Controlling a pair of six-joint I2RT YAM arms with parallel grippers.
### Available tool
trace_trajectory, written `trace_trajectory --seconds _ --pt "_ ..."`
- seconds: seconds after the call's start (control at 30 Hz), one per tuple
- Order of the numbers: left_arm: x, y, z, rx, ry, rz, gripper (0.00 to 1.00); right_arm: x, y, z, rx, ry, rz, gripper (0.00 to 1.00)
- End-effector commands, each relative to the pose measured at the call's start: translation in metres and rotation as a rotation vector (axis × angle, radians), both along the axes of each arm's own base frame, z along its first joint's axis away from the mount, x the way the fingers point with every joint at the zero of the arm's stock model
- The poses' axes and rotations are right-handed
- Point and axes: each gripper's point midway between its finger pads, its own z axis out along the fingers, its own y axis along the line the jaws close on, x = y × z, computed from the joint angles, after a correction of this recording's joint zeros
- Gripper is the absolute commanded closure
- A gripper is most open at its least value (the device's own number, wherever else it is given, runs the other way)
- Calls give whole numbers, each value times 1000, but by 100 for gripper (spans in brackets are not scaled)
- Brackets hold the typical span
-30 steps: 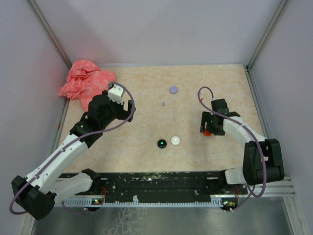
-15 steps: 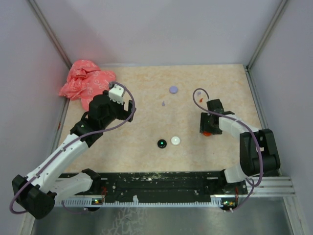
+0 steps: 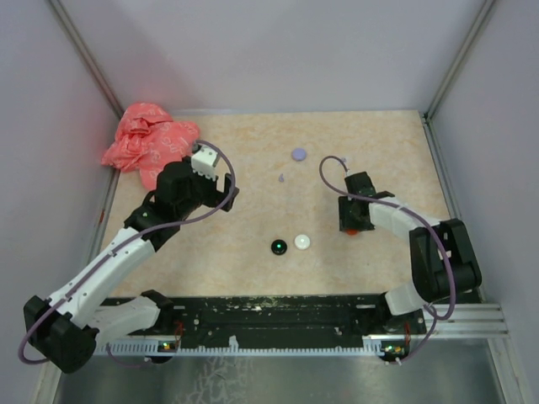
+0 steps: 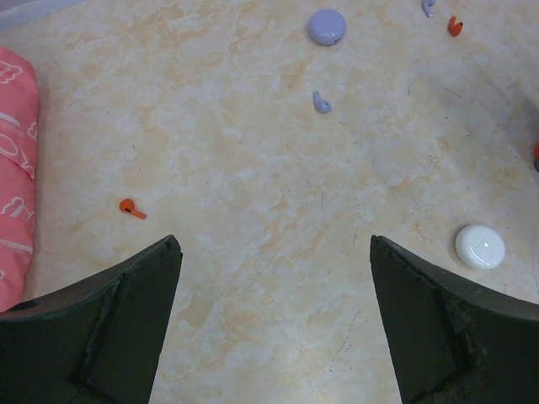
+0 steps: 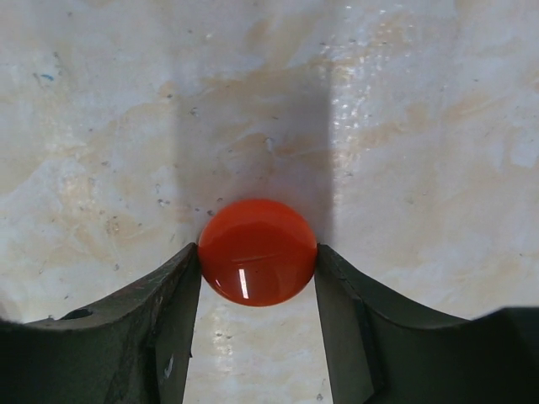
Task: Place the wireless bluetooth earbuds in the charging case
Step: Pick up the charging case at the center of the board.
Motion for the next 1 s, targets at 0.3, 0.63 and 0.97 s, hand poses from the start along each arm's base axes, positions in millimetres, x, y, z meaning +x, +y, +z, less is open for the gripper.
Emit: trace_trajectory --seconds 0.3,0.63,0.97 --pt "-15 -49 5 -223 114 -191 3 24 72 86 101 -295 174 55" --pt "-19 -77 11 -377 212 -251 5 25 135 157 246 -552 337 57" --pt "-31 -105 12 -514 340 -355 9 11 187 187 307 -703 506 57"
